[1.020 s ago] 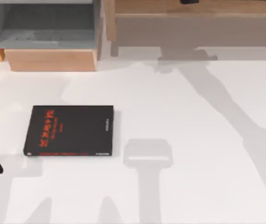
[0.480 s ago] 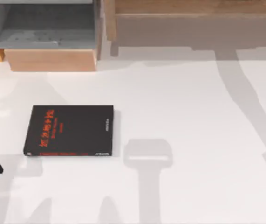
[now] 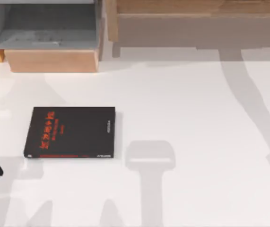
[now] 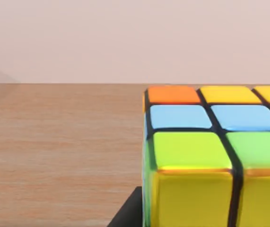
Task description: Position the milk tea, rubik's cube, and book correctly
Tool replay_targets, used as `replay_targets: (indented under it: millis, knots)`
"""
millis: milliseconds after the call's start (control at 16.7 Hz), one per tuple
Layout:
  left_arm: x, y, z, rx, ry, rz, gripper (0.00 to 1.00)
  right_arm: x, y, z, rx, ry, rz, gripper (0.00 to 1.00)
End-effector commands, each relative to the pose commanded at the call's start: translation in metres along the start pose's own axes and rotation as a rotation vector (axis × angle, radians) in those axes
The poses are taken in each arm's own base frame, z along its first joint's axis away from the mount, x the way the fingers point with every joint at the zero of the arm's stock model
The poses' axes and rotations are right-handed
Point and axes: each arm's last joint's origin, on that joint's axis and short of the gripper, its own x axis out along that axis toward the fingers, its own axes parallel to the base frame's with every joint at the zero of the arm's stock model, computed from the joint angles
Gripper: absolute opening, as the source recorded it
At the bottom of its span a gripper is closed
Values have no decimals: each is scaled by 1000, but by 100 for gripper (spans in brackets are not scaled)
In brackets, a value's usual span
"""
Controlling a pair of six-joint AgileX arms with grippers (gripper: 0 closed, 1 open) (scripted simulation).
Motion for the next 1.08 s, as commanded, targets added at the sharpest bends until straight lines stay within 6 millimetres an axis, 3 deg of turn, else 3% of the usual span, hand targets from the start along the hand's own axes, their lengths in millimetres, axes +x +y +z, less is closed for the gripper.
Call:
replay_targets:
  millis: [240,420,720,1020,1080]
  knots:
    - [0,0,0,0,0,0,100,12,25,27,10,-133,73,0]
    - [0,0,0,0,0,0,100,40,30,33,9,-153,81,0]
    - [0,0,0,0,0,0,100,95,-3,-3,-5,4,-9,0]
    - [0,0,0,0,0,0,100,99,-8,-7,-4,22,-20,0]
    - [0,0,0,0,0,0,100,99,-8,-7,-4,22,-20,8]
